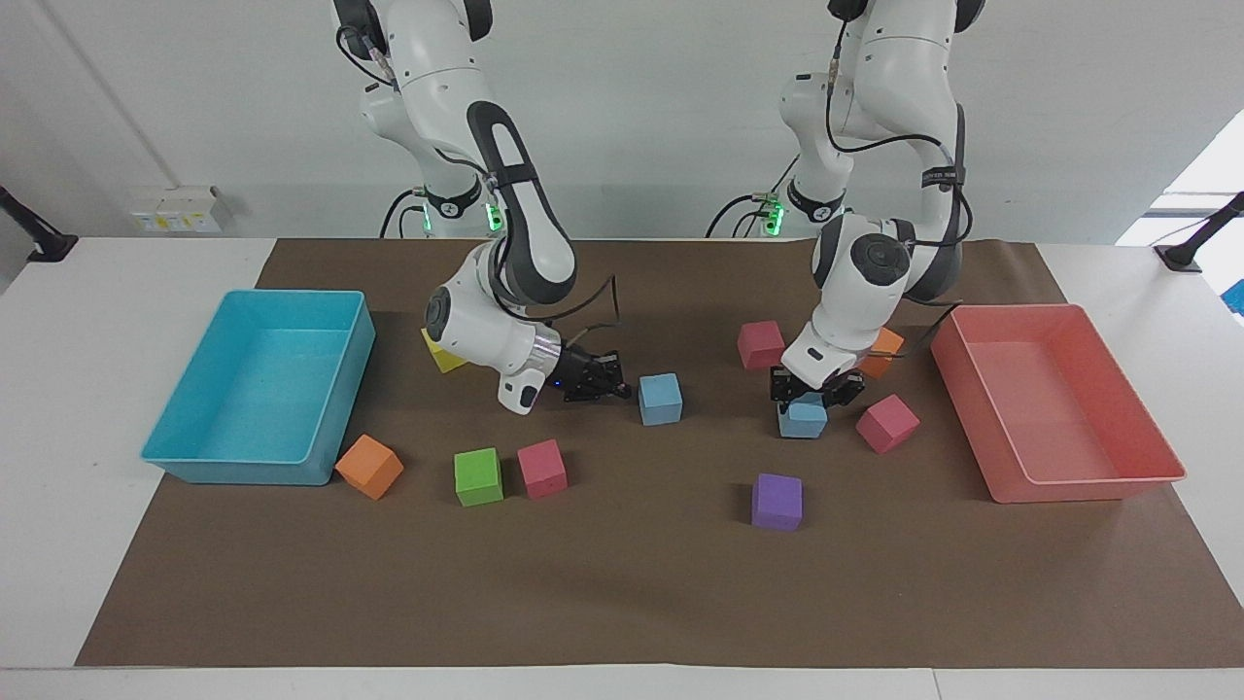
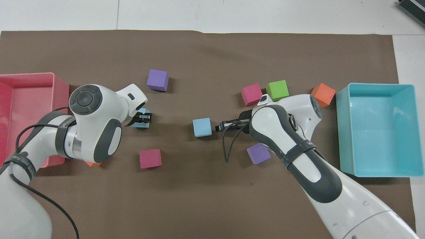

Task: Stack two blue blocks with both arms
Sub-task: 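Lift the blue cube with the left gripper toward the center cube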

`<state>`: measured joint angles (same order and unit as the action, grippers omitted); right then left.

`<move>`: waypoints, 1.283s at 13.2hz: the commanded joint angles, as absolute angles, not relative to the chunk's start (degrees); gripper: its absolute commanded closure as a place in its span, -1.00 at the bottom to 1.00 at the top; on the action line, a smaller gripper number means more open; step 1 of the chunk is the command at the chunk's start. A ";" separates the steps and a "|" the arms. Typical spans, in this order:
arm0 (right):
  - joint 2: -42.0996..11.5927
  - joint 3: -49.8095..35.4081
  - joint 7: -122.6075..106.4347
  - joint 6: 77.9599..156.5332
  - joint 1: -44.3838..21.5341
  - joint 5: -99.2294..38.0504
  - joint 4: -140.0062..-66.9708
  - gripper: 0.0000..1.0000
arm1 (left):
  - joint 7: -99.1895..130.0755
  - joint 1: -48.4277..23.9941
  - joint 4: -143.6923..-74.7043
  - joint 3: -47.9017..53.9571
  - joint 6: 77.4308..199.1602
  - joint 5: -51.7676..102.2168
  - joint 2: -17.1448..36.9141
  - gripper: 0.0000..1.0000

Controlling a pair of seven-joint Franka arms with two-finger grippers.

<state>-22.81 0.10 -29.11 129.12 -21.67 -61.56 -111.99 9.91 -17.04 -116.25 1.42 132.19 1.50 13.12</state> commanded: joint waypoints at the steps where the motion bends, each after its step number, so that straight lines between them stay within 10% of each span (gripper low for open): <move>1: -21.88 -0.09 -31.29 130.52 -21.80 -63.46 -113.38 1.00 | 11.86 -18.89 -110.59 0.44 123.43 1.41 12.22 0.96; 10: -21.88 -0.09 -31.11 130.43 -21.80 -63.46 -113.38 1.00 | 35.31 -31.62 -94.59 0.62 117.96 -1.14 18.45 1.00; 17: -21.88 -0.09 -30.94 130.43 -21.80 -63.46 -113.38 1.00 | 40.69 -36.47 -94.83 0.70 121.29 2.20 21.53 1.00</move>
